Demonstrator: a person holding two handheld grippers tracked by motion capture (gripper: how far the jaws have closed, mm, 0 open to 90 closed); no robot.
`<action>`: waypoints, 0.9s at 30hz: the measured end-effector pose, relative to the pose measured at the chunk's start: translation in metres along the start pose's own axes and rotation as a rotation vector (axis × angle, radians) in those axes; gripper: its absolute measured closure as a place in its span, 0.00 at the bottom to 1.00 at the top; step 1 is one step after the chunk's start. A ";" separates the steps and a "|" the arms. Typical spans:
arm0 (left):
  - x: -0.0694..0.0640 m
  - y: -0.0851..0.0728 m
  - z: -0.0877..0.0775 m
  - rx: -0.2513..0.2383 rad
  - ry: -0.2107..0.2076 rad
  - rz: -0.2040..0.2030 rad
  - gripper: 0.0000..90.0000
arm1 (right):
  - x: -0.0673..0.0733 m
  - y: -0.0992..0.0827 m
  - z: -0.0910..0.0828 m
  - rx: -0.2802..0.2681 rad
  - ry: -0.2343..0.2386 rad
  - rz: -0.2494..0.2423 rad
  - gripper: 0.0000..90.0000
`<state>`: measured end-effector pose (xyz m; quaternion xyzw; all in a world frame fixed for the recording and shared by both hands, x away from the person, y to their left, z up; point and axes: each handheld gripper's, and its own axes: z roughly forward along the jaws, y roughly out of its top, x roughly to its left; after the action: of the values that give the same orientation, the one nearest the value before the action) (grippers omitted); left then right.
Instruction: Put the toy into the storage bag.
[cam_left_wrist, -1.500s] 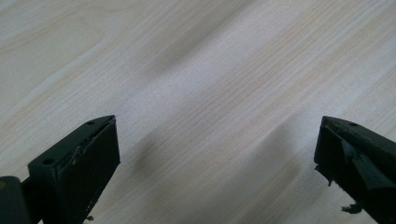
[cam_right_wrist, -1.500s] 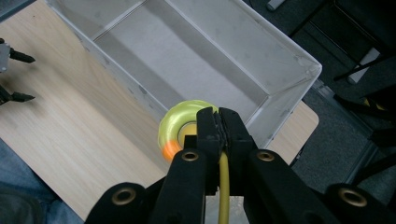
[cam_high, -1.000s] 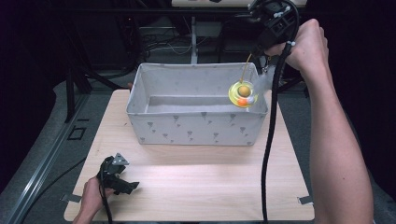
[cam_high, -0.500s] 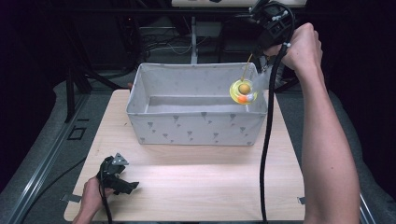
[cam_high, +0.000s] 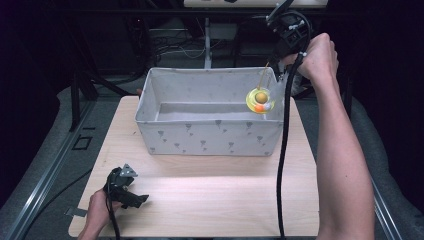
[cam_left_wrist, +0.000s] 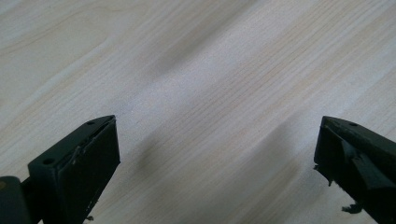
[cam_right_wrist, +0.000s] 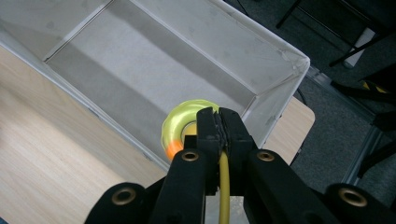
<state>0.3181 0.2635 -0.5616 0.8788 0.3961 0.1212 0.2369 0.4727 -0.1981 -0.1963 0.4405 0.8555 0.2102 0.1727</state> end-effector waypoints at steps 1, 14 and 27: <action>0.000 0.000 0.000 -0.001 0.001 -0.001 0.00 | 0.000 0.000 0.001 0.000 -0.002 0.002 0.98; 0.000 0.000 0.000 -0.002 -0.001 -0.002 0.00 | -0.002 0.002 0.019 0.016 0.003 -0.009 0.98; 0.001 0.000 -0.001 -0.001 0.000 -0.005 0.00 | -0.006 0.001 0.035 0.028 0.007 0.000 0.98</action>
<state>0.3179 0.2643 -0.5611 0.8777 0.3983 0.1206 0.2376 0.4932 -0.1952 -0.2251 0.4422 0.8590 0.1998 0.1634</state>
